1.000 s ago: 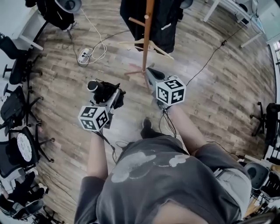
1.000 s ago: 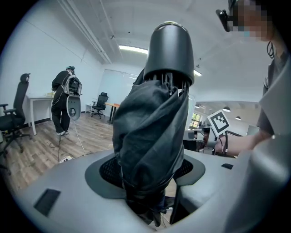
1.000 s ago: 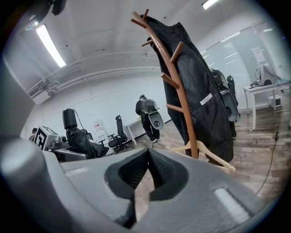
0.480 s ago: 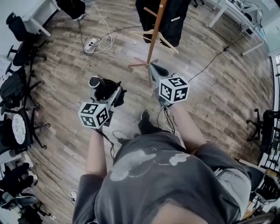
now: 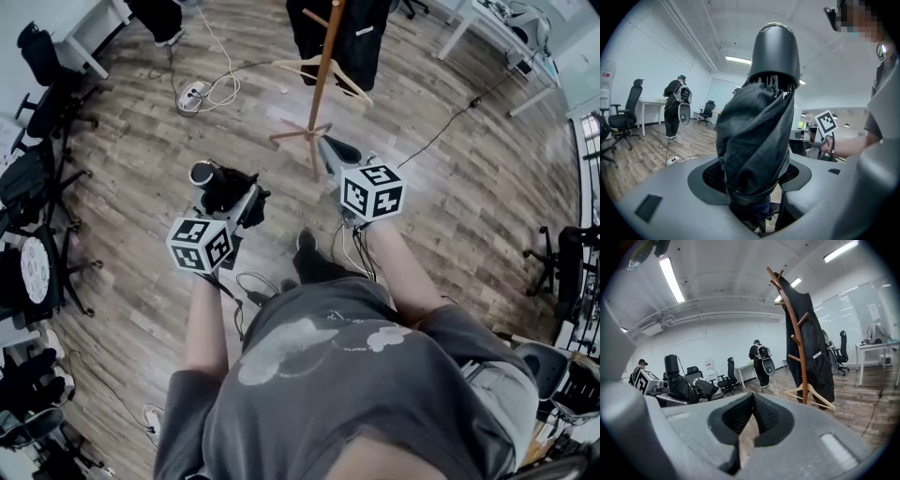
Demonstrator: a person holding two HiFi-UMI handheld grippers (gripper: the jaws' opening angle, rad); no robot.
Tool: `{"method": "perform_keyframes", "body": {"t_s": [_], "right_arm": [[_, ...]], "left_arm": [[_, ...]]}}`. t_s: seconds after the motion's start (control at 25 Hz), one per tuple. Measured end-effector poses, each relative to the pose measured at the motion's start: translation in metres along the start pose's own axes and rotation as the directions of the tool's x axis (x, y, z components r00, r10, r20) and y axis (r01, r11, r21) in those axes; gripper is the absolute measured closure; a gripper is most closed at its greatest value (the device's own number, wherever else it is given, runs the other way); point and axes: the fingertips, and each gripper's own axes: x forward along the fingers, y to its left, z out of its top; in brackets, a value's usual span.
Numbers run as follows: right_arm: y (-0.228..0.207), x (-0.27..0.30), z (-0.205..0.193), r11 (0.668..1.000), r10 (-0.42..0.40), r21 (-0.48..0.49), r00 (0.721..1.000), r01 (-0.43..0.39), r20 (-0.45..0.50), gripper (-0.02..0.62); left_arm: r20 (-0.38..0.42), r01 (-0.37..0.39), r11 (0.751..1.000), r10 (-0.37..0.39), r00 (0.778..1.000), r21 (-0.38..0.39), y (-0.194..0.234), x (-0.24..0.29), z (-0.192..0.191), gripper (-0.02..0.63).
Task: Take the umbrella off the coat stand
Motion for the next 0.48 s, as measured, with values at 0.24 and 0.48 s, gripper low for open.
{"method": "perform_keyframes", "body": {"t_s": [0.24, 0.48], "right_arm": [[0.008, -0.023, 0.005, 1.0, -0.015, -0.007, 0.999, 0.016, 0.029, 0.597], [0.006, -0.036, 0.004, 1.0, 0.012, -0.019, 1.0, -0.011, 0.026, 0.597]], "left_arm": [[-0.009, 0.035, 0.999, -0.035, 0.999, -0.008, -0.021, -0.004, -0.009, 0.327], [-0.041, 0.073, 0.997, -0.073, 0.996, 0.003, -0.049, 0.005, -0.018, 0.327]]}}
